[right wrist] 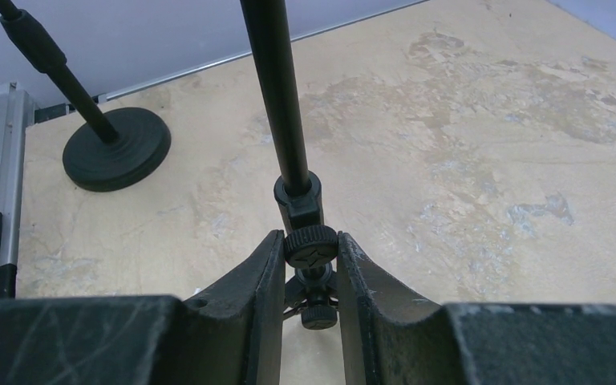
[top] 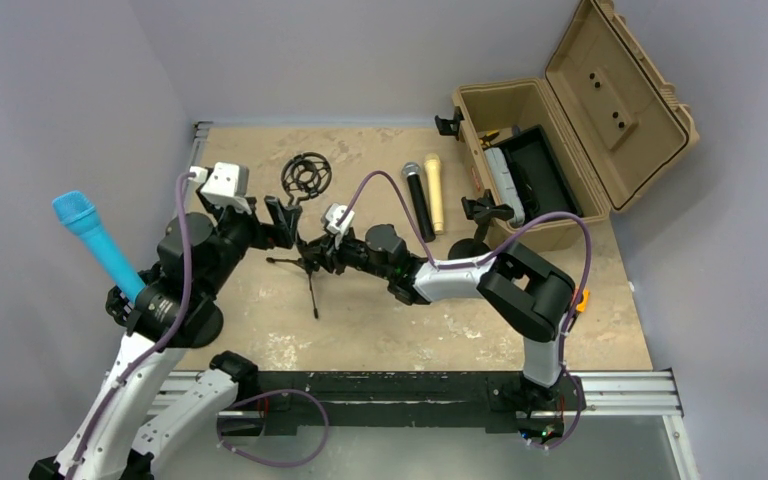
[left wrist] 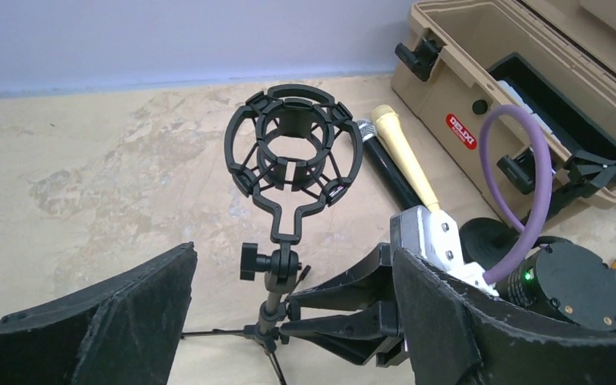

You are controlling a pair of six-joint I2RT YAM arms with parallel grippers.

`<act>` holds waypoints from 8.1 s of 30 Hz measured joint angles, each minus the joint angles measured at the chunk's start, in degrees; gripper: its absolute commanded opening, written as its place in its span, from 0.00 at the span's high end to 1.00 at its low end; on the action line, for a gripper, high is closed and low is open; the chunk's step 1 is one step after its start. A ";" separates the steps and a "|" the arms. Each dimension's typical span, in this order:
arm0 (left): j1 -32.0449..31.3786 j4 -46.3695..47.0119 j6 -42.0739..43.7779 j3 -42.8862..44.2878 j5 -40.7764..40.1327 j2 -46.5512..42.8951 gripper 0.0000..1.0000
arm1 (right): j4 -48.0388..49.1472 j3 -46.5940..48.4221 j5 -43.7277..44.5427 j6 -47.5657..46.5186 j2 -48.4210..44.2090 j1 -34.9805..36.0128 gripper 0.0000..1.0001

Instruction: Remove the microphone from the stand

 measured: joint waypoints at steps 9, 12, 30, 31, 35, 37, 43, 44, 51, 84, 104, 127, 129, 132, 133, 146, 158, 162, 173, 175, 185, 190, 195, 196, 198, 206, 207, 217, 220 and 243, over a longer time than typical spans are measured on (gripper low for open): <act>2.12 -4.28 -2.99 2.89 2.08 6.08 0.28 | 0.35 0.00 -0.15 0.20 0.20 -0.04 1.00; 2.89 -5.18 -4.13 4.42 2.21 8.41 0.40 | 0.33 0.00 0.94 0.33 0.20 0.15 1.00; 4.11 -4.96 -0.83 1.60 5.92 9.16 0.32 | -0.07 0.11 12.57 -0.79 0.09 3.26 1.00; 4.26 -5.18 -0.92 1.64 5.84 9.09 0.30 | -0.17 0.20 13.00 -1.09 0.09 3.39 1.00; 4.87 -7.96 -1.27 4.87 5.75 10.91 0.27 | -0.50 0.35 14.03 -1.95 0.07 3.74 1.00; 5.18 -8.50 -1.27 7.50 5.99 13.09 0.27 | -0.59 0.42 14.14 -2.25 0.07 3.80 1.00; 6.86 -8.61 -1.16 8.92 8.11 17.42 0.45 | -1.16 0.44 15.69 -3.02 -0.24 4.24 1.00; 7.10 -8.57 -1.22 8.79 8.55 17.75 0.47 | -1.16 0.44 15.91 -3.08 -0.26 4.31 1.00; 8.07 -7.63 -0.90 5.68 10.95 17.99 0.64 | -1.79 0.44 21.29 -4.11 -0.59 5.97 1.00; 8.07 -3.93 -0.50 2.47 17.88 15.32 0.80 | 0.00 -6.34 17.38 9.22 -10.51 6.84 0.32; 7.52 -4.11 0.11 2.14 17.79 14.75 0.81 | -1.01 -3.87 -12.61 33.14 -6.29 -6.47 0.39; 7.26 -4.04 0.33 1.88 17.75 14.45 0.83 | 0.13 -3.87 -15.47 33.55 -2.21 -7.58 0.56; 7.26 -4.04 0.33 1.88 17.75 14.45 0.83 | 0.31 -3.87 -15.89 33.64 -1.60 -7.45 0.62; 7.26 -4.02 0.33 1.88 17.73 14.45 0.84 | 0.70 -3.87 -16.33 33.57 -1.60 -7.15 0.70; 7.26 -4.02 0.33 1.86 17.75 14.45 0.84 | 0.76 -3.87 -16.41 33.59 -1.57 -7.10 0.70; 7.26 -3.89 0.35 1.81 17.59 14.47 0.85 | -1.51 -1.99 -12.85 31.12 -1.60 -5.86 1.00; 7.45 -3.26 1.27 1.62 13.66 14.62 0.87 | -9.07 2.54 11.04 20.74 -1.68 2.12 1.00; 7.43 -2.93 1.62 1.62 13.51 14.62 0.88 | -11.61 4.07 23.43 16.26 -1.68 5.97 1.00; 6.75 -2.75 0.72 1.49 16.76 14.86 0.89 | -11.93 5.68 51.19 3.69 0.07 15.17 1.00; 6.64 -2.73 0.72 1.49 16.90 14.86 0.89 | -11.61 5.68 51.58 2.71 0.13 15.39 1.00; 6.58 -2.71 0.68 1.46 17.07 14.84 0.90 | -9.75 4.72 49.33 2.93 0.15 14.86 0.42; 6.16 -2.97 0.52 1.44 17.57 14.84 0.90 | -9.01 -0.68 42.27 7.85 -2.56 12.76 0.27; 6.16 -2.97 0.52 1.44 17.57 14.82 0.90 | -7.43 -5.95 28.76 15.67 -7.91 9.09 0.24; 6.16 -2.97 0.52 1.44 17.59 14.80 0.90 | -6.49 -6.86 25.38 17.49 -9.14 8.00 0.24; 6.12 -2.99 0.52 1.42 17.59 14.78 0.90 | -3.61 -9.09 17.86 21.55 -11.61 5.22 0.26; 5.86 -2.99 0.52 1.42 17.73 14.75 0.90 | 4.26 -11.39 -0.61 36.98 -12.41 -3.48 0.37; 5.86 -2.99 0.52 1.42 17.73 14.75 0.90 | 4.59 -11.17 -1.88 38.91 -11.58 -3.76 0.37; 5.75 -3.04 0.55 1.38 17.59 14.67 0.90 | 4.48 -10.82 -5.70 47.17 -7.61 -3.87 0.46; 5.75 -3.04 0.55 1.38 17.57 14.67 0.90 | 5.31 -10.78 -6.14 48.19 -6.82 -3.87 0.50; 5.86 -2.99 0.79 1.29 15.10 14.51 0.95 | -0.39 -4.24 -2.47 45.07 -3.10 -3.56 1.00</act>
